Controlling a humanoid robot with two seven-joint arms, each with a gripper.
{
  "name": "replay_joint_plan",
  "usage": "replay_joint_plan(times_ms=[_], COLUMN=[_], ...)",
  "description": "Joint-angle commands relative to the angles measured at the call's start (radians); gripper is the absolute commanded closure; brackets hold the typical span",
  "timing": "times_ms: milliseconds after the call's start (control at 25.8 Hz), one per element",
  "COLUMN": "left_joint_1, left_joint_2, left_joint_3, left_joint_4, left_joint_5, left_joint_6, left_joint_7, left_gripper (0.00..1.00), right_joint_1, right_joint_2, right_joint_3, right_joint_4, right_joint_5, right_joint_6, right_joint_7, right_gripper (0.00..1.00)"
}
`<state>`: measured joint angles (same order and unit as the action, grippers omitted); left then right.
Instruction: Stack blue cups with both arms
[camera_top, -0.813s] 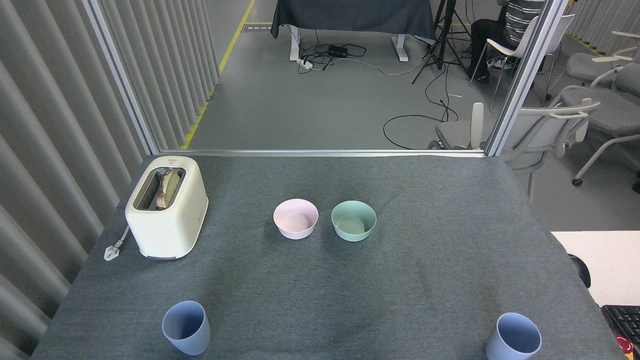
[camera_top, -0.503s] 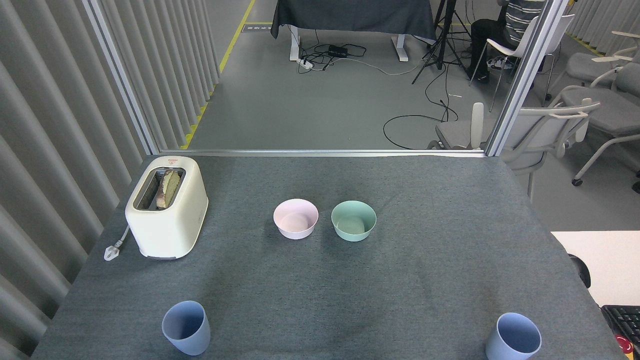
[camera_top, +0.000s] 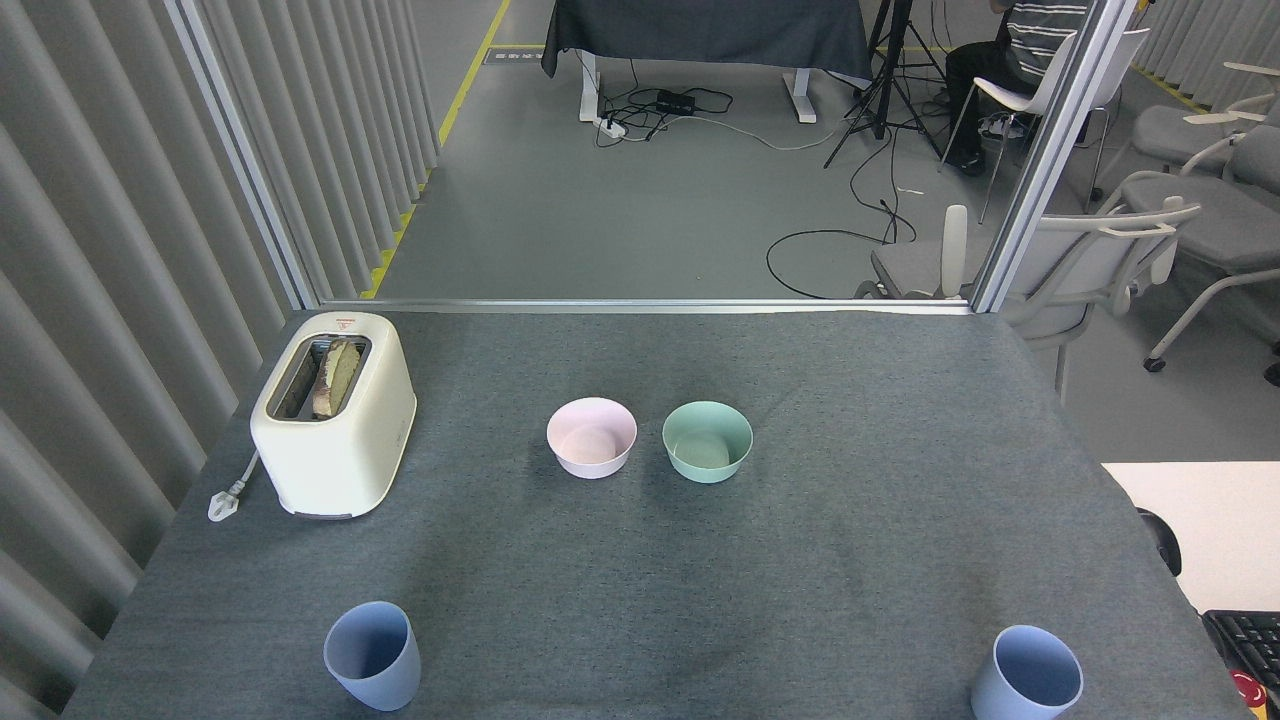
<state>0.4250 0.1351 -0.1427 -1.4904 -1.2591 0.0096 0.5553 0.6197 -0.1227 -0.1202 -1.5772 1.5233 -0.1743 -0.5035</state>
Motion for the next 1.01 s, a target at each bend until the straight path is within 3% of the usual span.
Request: replay_joint_plan(times_ms=[0,348,735,968], left_joint_1=[-0.032,-0.118,-0.192,-0.196], left_joint_2=[0.000,0.005,0.006,0.006], left_joint_3=[-0.003,-0.003,-0.005,-0.006], left_joint_4=[0.022,0.096,0.168,0.170], left_joint_5=[-0.002,-0.011,-0.032,-0.051], left_joint_6=[-0.037,-0.020,0.128,0.138], left_joint_7=[0.002,-0.046,-0.069,-0.069], left_gripper=[0.00,0.00,0.00,0.00], right_joint_1=[0.000,-0.002,-0.011,-0.011], right_joint_2=[0.000,0.000,-0.002,-0.002], right_joint_3=[-0.001,0.002,0.002,0.007], right_joint_4=[0.003,0.011,0.023,0.025], right_joint_5=[0.000,-0.002,0.000,0.000], right_joint_6=[0.001,0.001,0.001,0.001], right_joint_7=[-0.003,-0.003,-0.003,-0.003], right_gripper=[0.00,0.00,0.00,0.00])
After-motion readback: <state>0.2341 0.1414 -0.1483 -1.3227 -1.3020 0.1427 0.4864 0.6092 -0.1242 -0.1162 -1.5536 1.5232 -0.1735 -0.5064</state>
